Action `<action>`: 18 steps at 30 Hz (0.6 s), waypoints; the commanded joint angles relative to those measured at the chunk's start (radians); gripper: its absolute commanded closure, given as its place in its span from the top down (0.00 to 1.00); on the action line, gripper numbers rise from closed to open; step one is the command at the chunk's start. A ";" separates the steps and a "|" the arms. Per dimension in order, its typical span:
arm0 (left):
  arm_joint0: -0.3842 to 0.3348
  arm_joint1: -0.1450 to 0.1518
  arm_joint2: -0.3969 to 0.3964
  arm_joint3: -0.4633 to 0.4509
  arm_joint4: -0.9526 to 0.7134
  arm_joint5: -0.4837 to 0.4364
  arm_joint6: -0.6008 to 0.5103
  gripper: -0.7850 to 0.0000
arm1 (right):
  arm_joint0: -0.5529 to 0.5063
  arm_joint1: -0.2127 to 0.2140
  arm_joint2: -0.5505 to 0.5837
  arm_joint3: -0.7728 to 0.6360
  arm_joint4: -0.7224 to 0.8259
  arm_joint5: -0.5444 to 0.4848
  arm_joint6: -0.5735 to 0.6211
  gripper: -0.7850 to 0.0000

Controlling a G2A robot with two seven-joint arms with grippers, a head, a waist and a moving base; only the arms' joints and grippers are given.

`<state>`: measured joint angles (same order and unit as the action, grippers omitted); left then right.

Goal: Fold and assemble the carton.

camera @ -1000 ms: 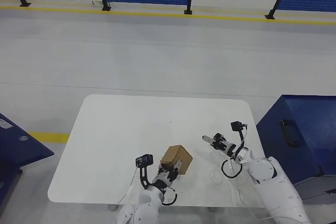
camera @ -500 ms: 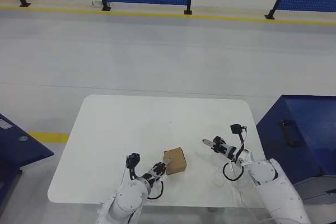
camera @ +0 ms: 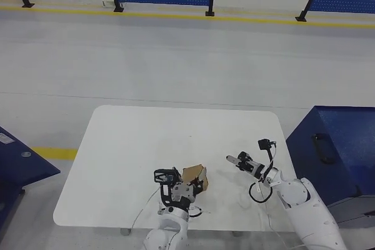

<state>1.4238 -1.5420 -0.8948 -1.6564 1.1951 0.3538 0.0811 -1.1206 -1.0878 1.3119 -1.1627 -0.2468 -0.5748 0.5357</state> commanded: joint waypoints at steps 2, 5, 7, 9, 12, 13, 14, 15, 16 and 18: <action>-0.004 -0.003 0.009 0.024 0.012 0.014 0.029 0.00 | 0.000 0.000 0.000 0.000 0.000 0.000 0.000 1.00; -0.004 -0.003 0.009 0.024 0.012 0.014 0.029 0.00 | 0.000 0.000 0.000 0.000 0.000 0.000 0.000 1.00; -0.003 -0.003 0.008 0.026 0.014 0.013 0.030 0.00 | 0.000 0.000 0.000 0.000 0.000 0.000 0.000 1.00; -0.013 0.000 0.007 0.061 0.106 0.047 0.052 0.00 | 0.000 0.000 0.000 0.000 0.000 0.000 0.000 1.00; -0.052 -0.010 0.048 0.120 0.173 0.076 0.022 0.00 | 0.000 0.000 0.000 0.000 0.000 0.000 0.000 1.00; -0.065 -0.015 0.054 0.130 0.168 0.079 0.014 0.00 | 0.000 0.000 0.000 0.000 0.000 0.000 0.000 1.00; -0.078 -0.019 0.061 0.147 0.168 0.081 0.004 0.00 | 0.000 0.000 0.000 0.000 0.000 0.000 0.000 1.00; -0.091 -0.023 0.068 0.167 0.168 0.082 -0.012 0.00 | 0.000 0.000 0.000 0.000 0.000 0.000 0.000 1.00; -0.104 -0.027 0.075 0.183 0.170 0.083 -0.026 0.00 | 0.000 0.000 0.000 0.000 0.000 0.000 0.000 1.00; -0.117 -0.034 0.090 0.205 0.167 0.084 -0.034 0.00 | 0.000 0.000 0.000 0.000 0.000 0.000 0.000 1.00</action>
<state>1.3105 -1.5732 -0.8108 -1.4602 1.3625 0.4372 0.0491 -1.1207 -1.0878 1.3119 -1.1627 -0.2468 -0.5749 0.5357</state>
